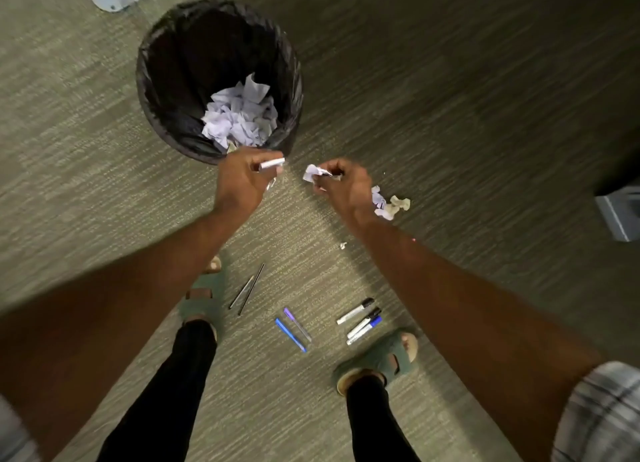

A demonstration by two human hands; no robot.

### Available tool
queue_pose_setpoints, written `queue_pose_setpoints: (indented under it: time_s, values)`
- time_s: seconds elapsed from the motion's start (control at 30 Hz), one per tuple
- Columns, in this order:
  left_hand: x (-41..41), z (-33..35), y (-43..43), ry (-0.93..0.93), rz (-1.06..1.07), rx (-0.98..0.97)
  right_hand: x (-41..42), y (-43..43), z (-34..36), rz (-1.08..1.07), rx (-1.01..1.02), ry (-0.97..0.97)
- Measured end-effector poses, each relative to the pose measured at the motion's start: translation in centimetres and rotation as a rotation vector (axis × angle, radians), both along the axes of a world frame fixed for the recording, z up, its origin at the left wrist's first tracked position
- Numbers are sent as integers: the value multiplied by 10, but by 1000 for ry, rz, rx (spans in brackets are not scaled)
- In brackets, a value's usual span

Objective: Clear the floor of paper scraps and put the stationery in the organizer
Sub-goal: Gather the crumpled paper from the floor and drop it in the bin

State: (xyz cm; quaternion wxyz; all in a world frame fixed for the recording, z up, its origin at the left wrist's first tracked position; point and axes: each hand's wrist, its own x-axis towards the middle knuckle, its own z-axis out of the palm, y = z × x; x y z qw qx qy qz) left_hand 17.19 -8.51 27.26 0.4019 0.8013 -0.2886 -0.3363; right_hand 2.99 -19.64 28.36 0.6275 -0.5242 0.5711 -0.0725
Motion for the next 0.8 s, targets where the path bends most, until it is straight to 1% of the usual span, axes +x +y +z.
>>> queue_pose_setpoints:
  time_s: [0.1,0.13,0.23,0.33,0.4,0.5,0.63,0.8]
  values:
    - [35,21,-9,108,125,3,50,3,25,-23,38,-33]
    - [46,26,-11,111,146,4,65,4,32,-41,56,-46]
    - [76,42,-14,46,153,23,101,7,49,-55,137,-80]
    - [106,51,-16,159,199,67,127,6,62,-91,219,-77]
    - [119,54,-15,227,214,78,138,6,70,-103,237,-88]
    - [131,55,-12,264,214,84,147,6,74,-85,227,-101]
    - [132,54,-3,205,183,129,143,4,71,-75,200,-88]
    - [99,48,10,153,60,162,101,1,64,-81,172,-56]
